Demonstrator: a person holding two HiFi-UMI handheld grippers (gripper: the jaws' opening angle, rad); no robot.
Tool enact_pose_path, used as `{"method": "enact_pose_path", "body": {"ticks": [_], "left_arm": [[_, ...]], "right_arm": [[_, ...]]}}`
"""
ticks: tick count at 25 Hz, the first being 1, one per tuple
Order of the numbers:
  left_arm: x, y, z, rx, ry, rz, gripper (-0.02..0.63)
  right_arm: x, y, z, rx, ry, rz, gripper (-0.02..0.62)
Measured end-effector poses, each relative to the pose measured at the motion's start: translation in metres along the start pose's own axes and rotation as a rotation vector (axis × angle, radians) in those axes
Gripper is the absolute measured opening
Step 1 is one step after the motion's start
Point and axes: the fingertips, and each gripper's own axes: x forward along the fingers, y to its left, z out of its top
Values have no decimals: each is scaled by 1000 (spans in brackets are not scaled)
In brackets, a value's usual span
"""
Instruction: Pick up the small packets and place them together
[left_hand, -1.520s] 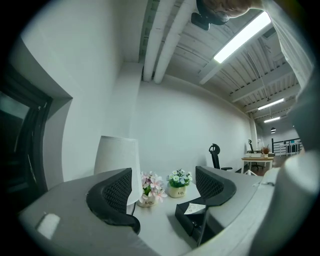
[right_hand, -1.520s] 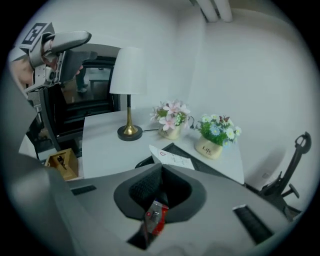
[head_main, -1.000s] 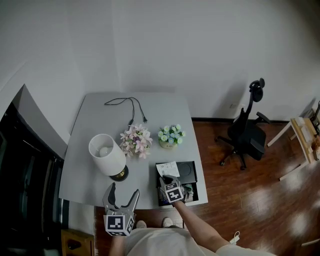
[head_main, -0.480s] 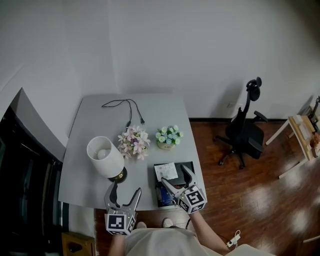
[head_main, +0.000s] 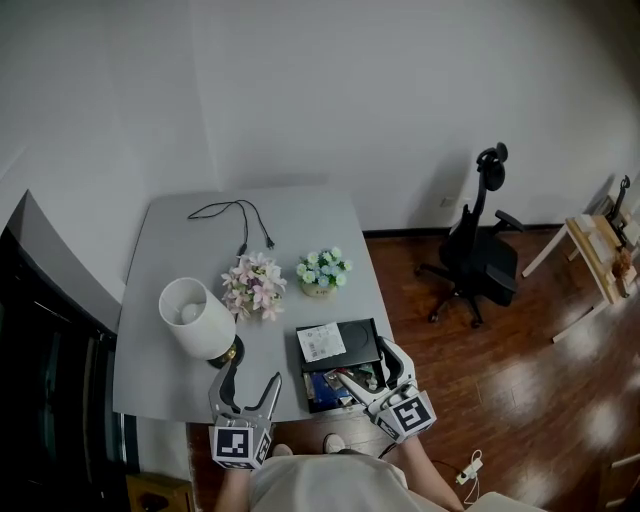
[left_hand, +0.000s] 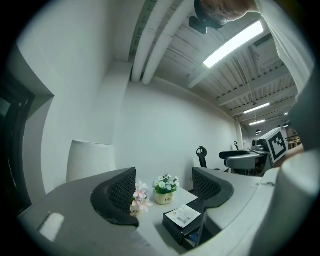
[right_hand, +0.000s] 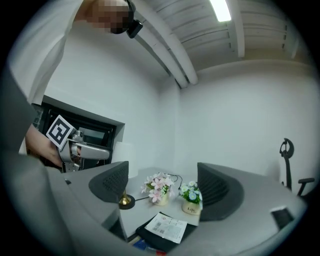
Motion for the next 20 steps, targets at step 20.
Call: {"method": "enact_pose_path", "body": {"ticks": [20], "left_arm": [[-11, 3, -9, -18, 25, 59, 371]], "right_arm": [[11, 35, -305, 168, 946, 110, 318]]}}
